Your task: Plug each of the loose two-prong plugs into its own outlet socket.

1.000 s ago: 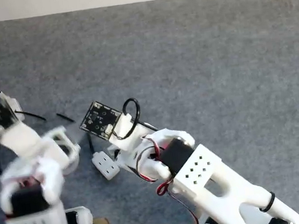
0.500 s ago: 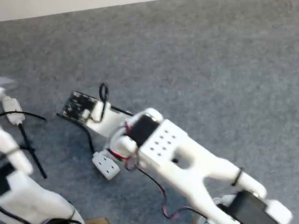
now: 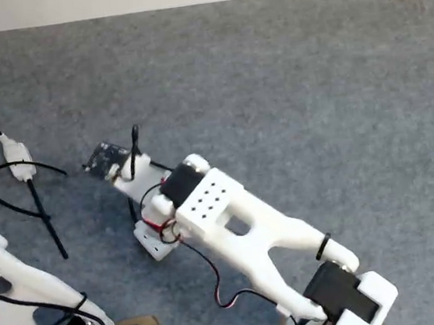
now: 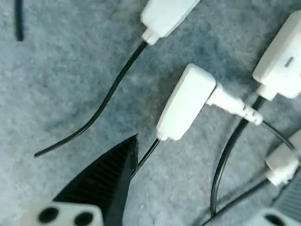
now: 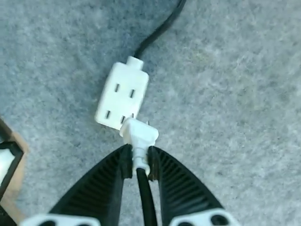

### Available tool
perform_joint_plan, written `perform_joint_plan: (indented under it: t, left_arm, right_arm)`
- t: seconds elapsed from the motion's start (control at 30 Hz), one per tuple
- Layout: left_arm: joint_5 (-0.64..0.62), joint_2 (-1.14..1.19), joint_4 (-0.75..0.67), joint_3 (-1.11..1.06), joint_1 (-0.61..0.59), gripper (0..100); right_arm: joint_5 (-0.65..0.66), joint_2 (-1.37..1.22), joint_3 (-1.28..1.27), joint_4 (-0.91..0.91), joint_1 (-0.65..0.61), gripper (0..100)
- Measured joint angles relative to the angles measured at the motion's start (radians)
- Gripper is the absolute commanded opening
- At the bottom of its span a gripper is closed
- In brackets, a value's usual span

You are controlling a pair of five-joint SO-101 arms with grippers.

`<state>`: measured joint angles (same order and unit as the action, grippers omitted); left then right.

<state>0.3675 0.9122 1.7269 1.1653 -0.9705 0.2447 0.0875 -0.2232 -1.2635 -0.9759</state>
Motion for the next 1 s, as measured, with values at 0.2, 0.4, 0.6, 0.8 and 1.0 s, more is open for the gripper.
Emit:
perform_joint_plan:
  t: [0.2,0.4,0.6,0.8,1.0]
  left_arm:
    - [0.002,0.115,0.000,0.118,-0.006,48]
    - [0.020,0.135,0.000,0.130,-0.003,48]
    - [0.020,0.135,0.000,0.130,-0.005,48]
    - [0.020,0.135,0.000,0.130,-0.006,48]
    - [0.021,0.135,0.000,0.130,-0.006,48]
  right_arm:
    - [0.000,-0.034,0.000,-0.003,-0.034,0.5]
    - [0.000,-0.037,0.000,-0.006,-0.052,0.5]
    - [0.000,-0.037,0.000,-0.006,-0.054,0.5]
    - [0.000,-0.049,0.000,0.005,-0.054,0.5]
    - [-0.002,-0.124,0.026,0.017,-0.054,0.5]
